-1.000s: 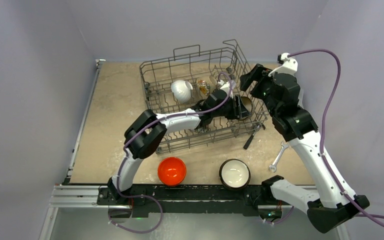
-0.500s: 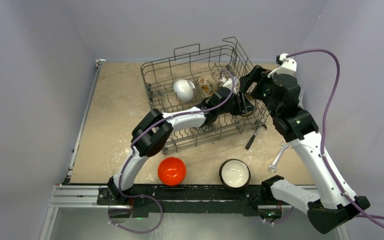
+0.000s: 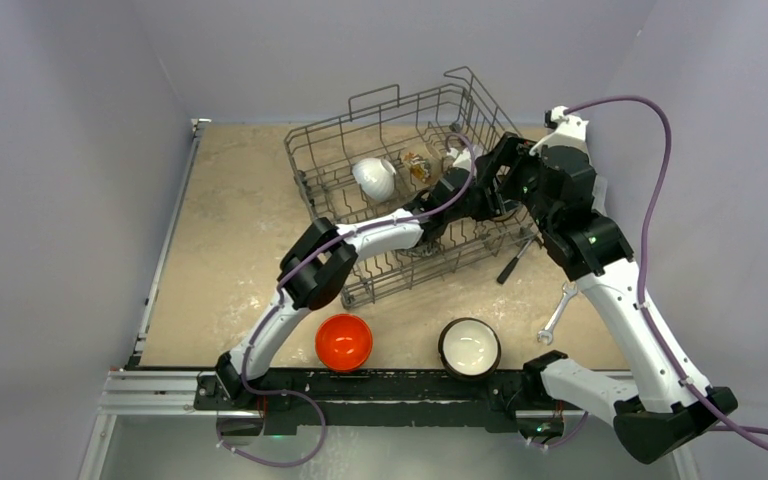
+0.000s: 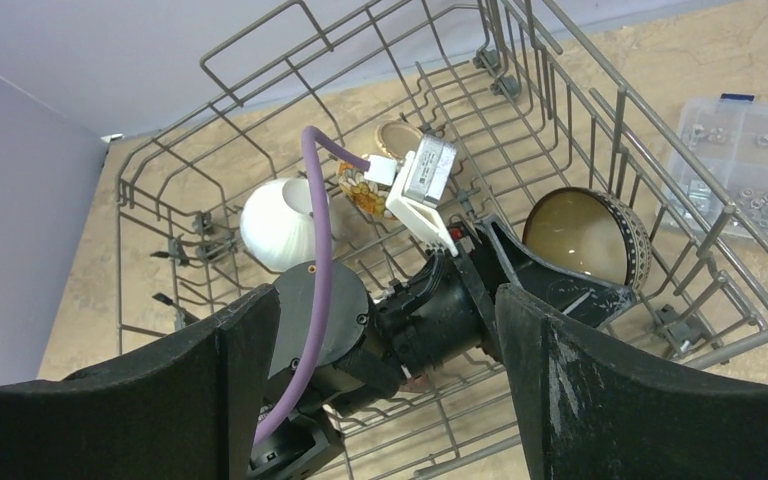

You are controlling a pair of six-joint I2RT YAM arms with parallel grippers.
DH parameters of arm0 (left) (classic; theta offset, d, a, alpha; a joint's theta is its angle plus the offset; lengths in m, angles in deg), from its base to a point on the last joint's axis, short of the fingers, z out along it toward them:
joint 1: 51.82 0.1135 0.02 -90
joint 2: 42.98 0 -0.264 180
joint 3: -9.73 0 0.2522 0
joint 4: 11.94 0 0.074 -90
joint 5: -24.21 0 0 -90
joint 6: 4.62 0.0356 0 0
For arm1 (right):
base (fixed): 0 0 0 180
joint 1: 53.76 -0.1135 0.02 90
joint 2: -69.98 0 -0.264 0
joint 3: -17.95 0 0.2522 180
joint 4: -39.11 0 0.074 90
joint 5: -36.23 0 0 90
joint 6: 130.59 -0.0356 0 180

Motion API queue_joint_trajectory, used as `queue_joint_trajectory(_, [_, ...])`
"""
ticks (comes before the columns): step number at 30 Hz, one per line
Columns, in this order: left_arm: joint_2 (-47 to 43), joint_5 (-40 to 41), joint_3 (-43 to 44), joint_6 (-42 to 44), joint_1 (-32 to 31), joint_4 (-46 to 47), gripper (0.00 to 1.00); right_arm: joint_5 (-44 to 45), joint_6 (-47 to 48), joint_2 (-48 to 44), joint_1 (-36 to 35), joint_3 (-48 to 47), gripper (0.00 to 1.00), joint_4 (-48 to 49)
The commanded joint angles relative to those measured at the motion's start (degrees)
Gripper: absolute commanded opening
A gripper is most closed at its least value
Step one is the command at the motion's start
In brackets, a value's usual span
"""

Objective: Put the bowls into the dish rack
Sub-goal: Adjust the dish rack at the center of the board.

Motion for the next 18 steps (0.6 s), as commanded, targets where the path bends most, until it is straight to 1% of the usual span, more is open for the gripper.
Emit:
queue_joint_trajectory(1, [-1.1, 4.4, 0.8, -1.0, -0.1, 2.7, 0.48, 0.4, 1.5, -0.4, 0.2, -1.1, 0.81, 0.4])
queue_joint_trajectory(5, [-5.4, 9.8, -5.5, -0.3, 0.3, 5.7, 0.5, 4.4, 1.9, -0.5, 0.2, -0.1, 0.81, 0.2])
queue_joint_trajectory(7, [-8.0, 10.1, -9.6, 0.6, 0.4, 10.5, 0.51, 7.3, 2.4, 0.1, 0.2, 0.4, 0.8, -0.1])
queue_joint_trajectory(9, [-10.9, 9.6, -12.7, 1.0, 0.8, 12.2, 0.51, 8.8, 2.3, 1.5, 0.5, 1.0, 0.79, -0.3])
queue_joint_trajectory(11, [-13.7, 10.4, -16.1, 1.2, 1.2, 13.0, 0.52, 6.7, 1.8, 2.7, 2.1, 2.0, 0.78, 0.4])
queue_joint_trajectory(14, [-17.3, 9.4, -21.8, 1.7, 2.2, 17.6, 0.52, 2.9, 0.6, 4.0, 5.5, 4.0, 0.78, 2.7])
queue_joint_trajectory(18, [-21.4, 8.9, -25.3, 2.6, 2.9, 16.1, 0.52, 0.1, -0.2, 6.7, 13.0, 5.2, 0.78, 5.5])
